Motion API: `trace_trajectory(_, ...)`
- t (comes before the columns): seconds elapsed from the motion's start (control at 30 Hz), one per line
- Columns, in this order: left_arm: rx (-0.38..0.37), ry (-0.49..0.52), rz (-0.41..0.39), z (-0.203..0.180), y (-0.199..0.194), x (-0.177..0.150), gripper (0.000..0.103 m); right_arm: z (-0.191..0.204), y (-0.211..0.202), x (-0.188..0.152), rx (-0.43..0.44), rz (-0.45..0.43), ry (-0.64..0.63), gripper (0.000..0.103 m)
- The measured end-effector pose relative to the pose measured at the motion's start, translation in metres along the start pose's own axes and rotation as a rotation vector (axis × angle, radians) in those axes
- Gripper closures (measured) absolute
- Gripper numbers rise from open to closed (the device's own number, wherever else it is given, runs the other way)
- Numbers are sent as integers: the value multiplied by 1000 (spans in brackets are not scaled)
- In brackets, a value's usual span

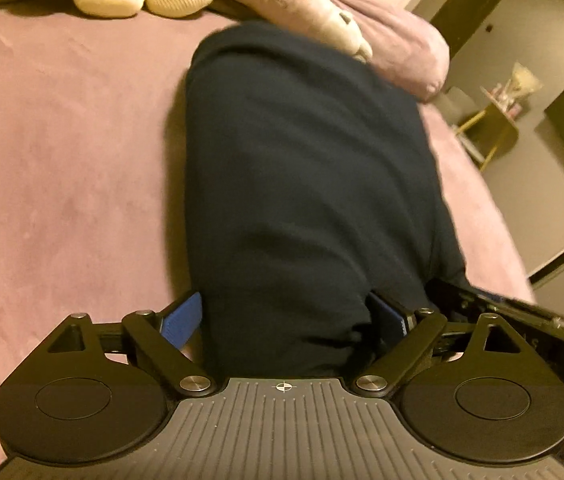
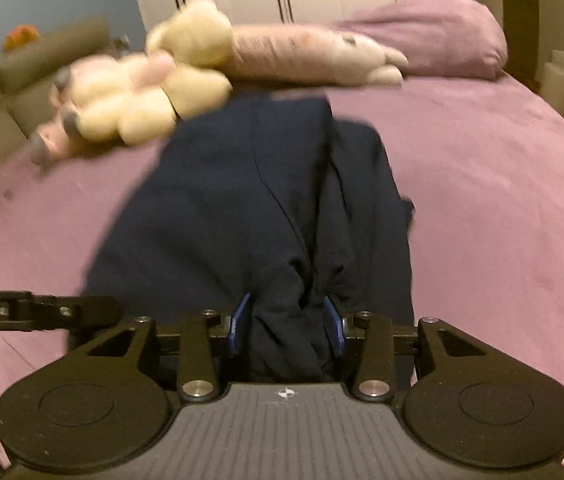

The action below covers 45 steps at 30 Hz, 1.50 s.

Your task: Fold large clothes

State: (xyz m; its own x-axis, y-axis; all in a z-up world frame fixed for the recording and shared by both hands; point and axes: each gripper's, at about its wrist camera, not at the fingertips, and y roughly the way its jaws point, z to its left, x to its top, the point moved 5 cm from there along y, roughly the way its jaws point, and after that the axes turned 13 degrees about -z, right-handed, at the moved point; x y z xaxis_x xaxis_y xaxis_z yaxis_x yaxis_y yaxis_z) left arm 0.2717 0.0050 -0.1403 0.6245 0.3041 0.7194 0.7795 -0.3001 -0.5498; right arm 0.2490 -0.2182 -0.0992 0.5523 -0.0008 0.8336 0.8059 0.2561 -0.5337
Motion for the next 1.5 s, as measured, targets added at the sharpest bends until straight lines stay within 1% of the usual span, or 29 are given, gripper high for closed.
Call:
trace_trajectory(0.03, 10, 23, -17, -1, 2, -2, 5, -2, 4, -5, -15, 8, -6, 64)
trace_trajectory(0.07, 19, 23, -19, 0, 6, -3, 1, -3, 6, -6, -24, 9, -9, 64)
trace_trajectory(0.17, 41, -86, 3, 9, 3, -2, 0, -5, 8, -1, -32, 30, 27, 62)
trace_trajectory(0.2, 50, -84, 0, 7, -5, -1, 0, -4, 2, 1, -36, 34, 41, 59)
trace_trajectory(0.27, 60, -35, -17, 1, -25, 0, 1, 1, -10, 2, -44, 44, 69, 41)
trace_trajectory(0.3, 74, 0, -19, -4, -36, -2, 1, 3, -20, 0, -71, 58, 61, 23)
trace_trajectory(0.33, 91, 32, -19, -8, -45, -5, 0, 8, -33, -6, -92, 72, 50, 20)
trace_trajectory(0.37, 112, 63, -23, -11, -53, -8, 0, 10, -44, -13, -101, 90, 48, 20)
trace_trajectory(0.5, 250, 195, -49, -23, -82, -19, 0, 21, -69, -44, -143, 223, 93, 16)
trace_trajectory(0.57, 289, 242, -43, -30, -89, -18, 0, 28, -78, -46, -161, 243, 91, 10)
trace_trajectory(0.6, 311, 253, -41, -31, -92, -17, 0, 32, -82, -43, -167, 236, 81, 4)
trace_trajectory(0.63, 326, 253, -41, -31, -96, -16, 0, 35, -86, -41, -170, 222, 70, 2)
trace_trajectory(0.7, 340, 238, -44, -30, -102, -11, 0, 43, -94, -33, -177, 198, 45, 2)
trace_trajectory(0.77, 345, 231, -44, -31, -107, -7, 0, 49, -98, -25, -194, 194, 32, 2)
trace_trajectory(1.0, 344, 268, -35, -45, -117, -4, 0, 57, -110, -12, -263, 196, 29, 2)
trace_trajectory(1.5, 334, 295, -19, -55, -118, -8, 0, 53, -114, -10, -306, 205, 55, 2)
